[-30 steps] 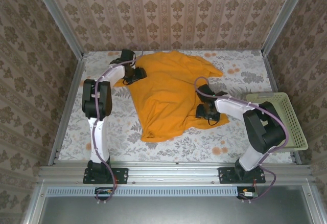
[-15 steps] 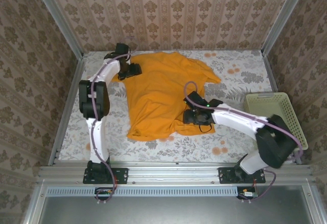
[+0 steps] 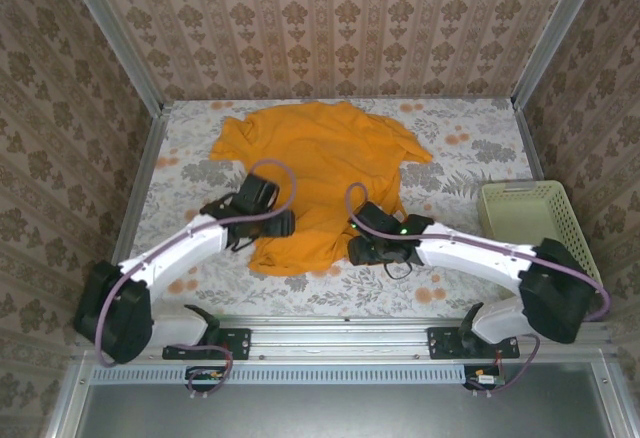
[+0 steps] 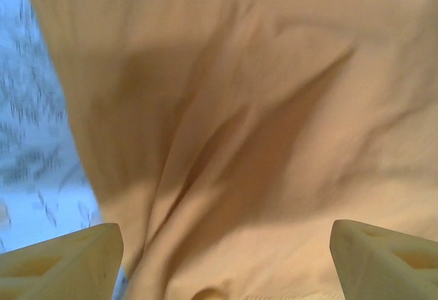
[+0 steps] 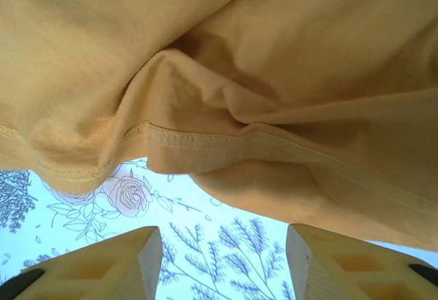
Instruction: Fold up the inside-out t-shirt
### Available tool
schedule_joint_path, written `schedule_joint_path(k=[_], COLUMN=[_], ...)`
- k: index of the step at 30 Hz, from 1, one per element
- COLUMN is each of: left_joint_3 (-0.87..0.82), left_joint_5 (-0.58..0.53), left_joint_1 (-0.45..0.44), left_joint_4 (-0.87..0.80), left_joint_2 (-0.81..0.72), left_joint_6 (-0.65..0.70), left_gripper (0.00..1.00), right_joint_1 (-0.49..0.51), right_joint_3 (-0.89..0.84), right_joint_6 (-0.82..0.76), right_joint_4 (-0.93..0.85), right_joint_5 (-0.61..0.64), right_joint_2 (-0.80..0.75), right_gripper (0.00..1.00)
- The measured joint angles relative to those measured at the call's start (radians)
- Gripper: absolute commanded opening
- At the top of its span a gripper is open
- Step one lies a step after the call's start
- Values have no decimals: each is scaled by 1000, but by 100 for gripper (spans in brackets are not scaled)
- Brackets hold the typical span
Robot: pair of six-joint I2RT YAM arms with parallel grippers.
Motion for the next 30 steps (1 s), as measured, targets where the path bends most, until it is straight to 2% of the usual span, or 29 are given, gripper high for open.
schedule_joint_path(k=[3, 7, 14, 26, 30], left_joint_3=[-108, -151, -171, -178, -178], left_joint_5=[-14, -24, -30, -33, -32], left_joint_1=[-4, -5, -6, -10, -19], left_joint_4=[22, 70, 124, 138, 142], left_joint_2=[-105, -174, -185, -198, -198], left_joint_6=[-40, -72, -93, -93, -93], left_gripper=[82, 82, 83, 83, 84], right_joint_1=[16, 26, 26, 27, 27], right_joint_3=[39, 104, 166, 177, 188], right_joint_6=[-7, -15, -15, -28, -34], right_joint_4=[18, 33, 26, -32, -45], right_joint_5=[-11, -11, 6, 41, 46], right_joint_2=[73, 149, 237, 251, 251], right_gripper=[46, 41, 33, 4, 0])
